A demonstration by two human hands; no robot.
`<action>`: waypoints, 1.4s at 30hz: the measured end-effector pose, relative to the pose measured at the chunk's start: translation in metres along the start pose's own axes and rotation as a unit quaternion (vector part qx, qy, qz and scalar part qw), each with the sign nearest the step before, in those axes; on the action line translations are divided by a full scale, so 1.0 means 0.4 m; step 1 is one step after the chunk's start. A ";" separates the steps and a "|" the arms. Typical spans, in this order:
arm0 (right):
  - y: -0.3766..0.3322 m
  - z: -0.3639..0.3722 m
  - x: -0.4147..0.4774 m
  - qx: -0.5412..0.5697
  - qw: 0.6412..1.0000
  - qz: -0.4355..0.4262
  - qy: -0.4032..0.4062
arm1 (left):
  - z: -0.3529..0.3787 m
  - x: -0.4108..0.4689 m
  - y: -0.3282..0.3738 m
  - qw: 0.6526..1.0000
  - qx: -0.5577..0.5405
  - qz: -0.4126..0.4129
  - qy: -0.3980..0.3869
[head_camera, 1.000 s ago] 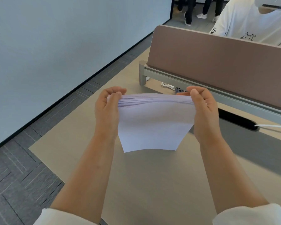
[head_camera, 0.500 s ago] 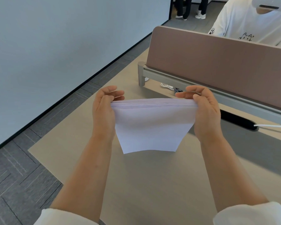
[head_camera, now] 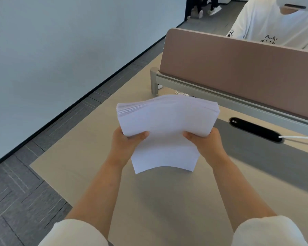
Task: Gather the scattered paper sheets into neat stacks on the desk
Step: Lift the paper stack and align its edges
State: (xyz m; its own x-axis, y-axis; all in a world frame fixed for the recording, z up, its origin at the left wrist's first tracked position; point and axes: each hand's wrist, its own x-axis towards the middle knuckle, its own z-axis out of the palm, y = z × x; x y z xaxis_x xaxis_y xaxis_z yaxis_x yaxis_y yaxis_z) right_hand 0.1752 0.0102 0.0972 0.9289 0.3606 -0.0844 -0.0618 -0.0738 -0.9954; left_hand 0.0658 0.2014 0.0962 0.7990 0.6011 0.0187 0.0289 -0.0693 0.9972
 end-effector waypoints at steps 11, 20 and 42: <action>0.047 -0.038 -0.001 0.045 0.998 -0.015 -0.050 | -0.008 0.005 -0.030 0.991 -0.060 0.012 -0.120; 0.083 -0.042 0.017 0.055 0.996 0.008 -0.067 | 0.003 0.026 -0.075 0.993 -0.049 -0.026 -0.104; -0.290 0.176 -0.051 -0.661 0.701 -0.249 -0.103 | -0.011 0.062 -0.061 0.977 -0.066 -0.001 -0.202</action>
State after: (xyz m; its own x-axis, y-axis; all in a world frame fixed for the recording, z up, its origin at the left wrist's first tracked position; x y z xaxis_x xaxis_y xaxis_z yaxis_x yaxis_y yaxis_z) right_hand 0.1377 0.0770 0.2113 0.6346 0.7638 0.1175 0.7694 -0.6387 -0.0038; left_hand 0.0823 0.2215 0.0725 0.9715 0.2365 0.0132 -0.0260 0.0509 0.9984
